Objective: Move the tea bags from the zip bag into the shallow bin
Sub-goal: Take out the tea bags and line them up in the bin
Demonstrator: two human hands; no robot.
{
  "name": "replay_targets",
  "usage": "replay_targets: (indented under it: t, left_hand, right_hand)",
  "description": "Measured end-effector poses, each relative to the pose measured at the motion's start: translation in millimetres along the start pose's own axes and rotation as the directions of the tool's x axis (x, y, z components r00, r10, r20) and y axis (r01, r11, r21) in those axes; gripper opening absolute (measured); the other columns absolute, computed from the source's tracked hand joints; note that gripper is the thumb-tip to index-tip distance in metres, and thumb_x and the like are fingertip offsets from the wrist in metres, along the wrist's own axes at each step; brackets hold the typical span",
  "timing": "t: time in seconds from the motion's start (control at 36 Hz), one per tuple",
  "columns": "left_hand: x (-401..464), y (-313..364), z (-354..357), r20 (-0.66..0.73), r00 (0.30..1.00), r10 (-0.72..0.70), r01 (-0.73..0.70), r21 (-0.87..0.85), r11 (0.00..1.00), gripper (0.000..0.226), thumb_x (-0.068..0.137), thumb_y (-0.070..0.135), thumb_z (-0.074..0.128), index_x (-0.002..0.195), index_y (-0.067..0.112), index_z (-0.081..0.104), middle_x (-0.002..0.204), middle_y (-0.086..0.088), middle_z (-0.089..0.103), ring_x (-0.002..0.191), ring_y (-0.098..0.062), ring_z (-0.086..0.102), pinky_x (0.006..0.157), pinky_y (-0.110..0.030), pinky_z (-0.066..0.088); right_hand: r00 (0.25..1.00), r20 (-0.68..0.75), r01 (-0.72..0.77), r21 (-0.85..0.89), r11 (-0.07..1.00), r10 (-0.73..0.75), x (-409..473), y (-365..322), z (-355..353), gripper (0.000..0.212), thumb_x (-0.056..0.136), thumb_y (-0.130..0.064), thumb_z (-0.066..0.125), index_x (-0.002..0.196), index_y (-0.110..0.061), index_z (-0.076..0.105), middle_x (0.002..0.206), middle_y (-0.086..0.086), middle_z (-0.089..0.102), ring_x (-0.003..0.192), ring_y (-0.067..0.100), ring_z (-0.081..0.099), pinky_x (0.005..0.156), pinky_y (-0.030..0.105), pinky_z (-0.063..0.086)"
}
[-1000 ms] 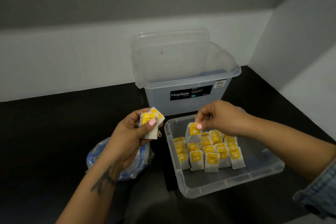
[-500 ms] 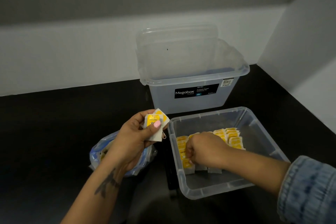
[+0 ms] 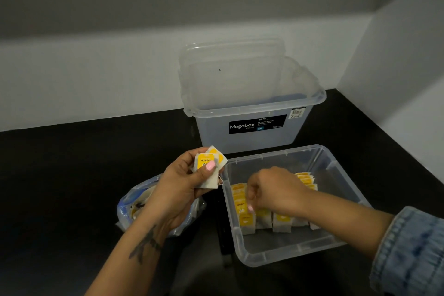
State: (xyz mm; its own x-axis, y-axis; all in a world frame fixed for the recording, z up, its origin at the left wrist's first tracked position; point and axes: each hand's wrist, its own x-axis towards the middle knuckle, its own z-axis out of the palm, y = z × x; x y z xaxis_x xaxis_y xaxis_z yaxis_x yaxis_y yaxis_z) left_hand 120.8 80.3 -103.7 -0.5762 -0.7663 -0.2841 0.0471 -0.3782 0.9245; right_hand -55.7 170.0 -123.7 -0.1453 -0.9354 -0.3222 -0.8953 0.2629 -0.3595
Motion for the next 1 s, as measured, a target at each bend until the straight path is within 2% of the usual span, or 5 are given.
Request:
replay_targets:
  t: [0.19, 0.28, 0.42, 0.78, 1.0]
  left_hand:
    - [-0.8, 2.7, 10.5, 0.086, 0.996, 0.030, -0.031, 0.014, 0.999, 0.031, 0.074, 0.013, 0.062, 0.104, 0.021, 0.064, 0.103, -0.007, 0.070, 0.085, -0.015, 0.069, 0.065, -0.023, 0.057]
    - [-2.2, 3.3, 14.7, 0.114, 0.993, 0.034, -0.038, 0.031, 0.999, 0.032, 0.076, 0.012, 0.061, 0.107, 0.019, 0.064, 0.105, -0.008, 0.070, 0.088, -0.017, 0.068, 0.066, -0.024, 0.057]
    - [-4.3, 4.9, 17.8, 0.137, 0.990, 0.029, -0.037, 0.059, 0.998, 0.034, 0.073, 0.014, 0.062, 0.106, 0.022, 0.065, 0.107, -0.008, 0.069, 0.093, -0.019, 0.066, 0.069, -0.026, 0.058]
    - [-2.2, 5.5, 6.8, 0.022, 1.000, 0.018, -0.017, -0.021, 1.000, 0.030, 0.086, 0.001, 0.054, 0.105, 0.023, 0.064, 0.099, -0.004, 0.070, 0.086, -0.015, 0.069, 0.068, -0.028, 0.060]
    - [-2.1, 5.7, 2.5, -0.009, 1.000, 0.007, -0.007, -0.042, 0.999, 0.033, 0.087, 0.002, 0.054, 0.111, 0.024, 0.062, 0.107, -0.003, 0.066, 0.083, -0.012, 0.070, 0.065, -0.026, 0.059]
  right_hand:
    - [0.992, -0.118, 0.031, 0.532, 0.846, 0.037, -9.2, -22.0, -54.8, 0.022, 0.094, -0.037, 0.054, 0.080, -0.022, 0.064, 0.091, -0.002, 0.072, 0.075, -0.008, 0.061, 0.068, 0.019, 0.042]
    - [0.991, -0.132, 0.052, 0.606, 0.793, 0.036, -15.5, -34.6, -66.0, 0.021, 0.093, -0.033, 0.057, 0.081, -0.018, 0.066, 0.090, 0.002, 0.072, 0.045, -0.015, 0.050, 0.055, 0.015, 0.038]
    - [0.993, -0.101, 0.016, 0.646, 0.763, 0.065, -16.2, -37.4, -62.1, 0.005, 0.086, -0.019, 0.068, 0.087, -0.014, 0.070, 0.078, 0.004, 0.072, 0.040, -0.008, 0.049, 0.045, 0.013, 0.037]
    - [0.947, -0.313, 0.082, 0.456, 0.886, 0.073, -28.7, -6.1, -77.6, 0.006, 0.086, -0.021, 0.069, 0.081, -0.023, 0.068, 0.073, -0.005, 0.070, 0.061, -0.003, 0.058, 0.052, 0.007, 0.038]
    - [0.998, -0.030, -0.049, 0.199, 0.979, 0.056, -38.0, 1.2, -65.2, 0.005, 0.086, -0.027, 0.068, 0.083, -0.030, 0.065, 0.076, -0.012, 0.067, 0.075, 0.000, 0.065, 0.073, 0.015, 0.050]
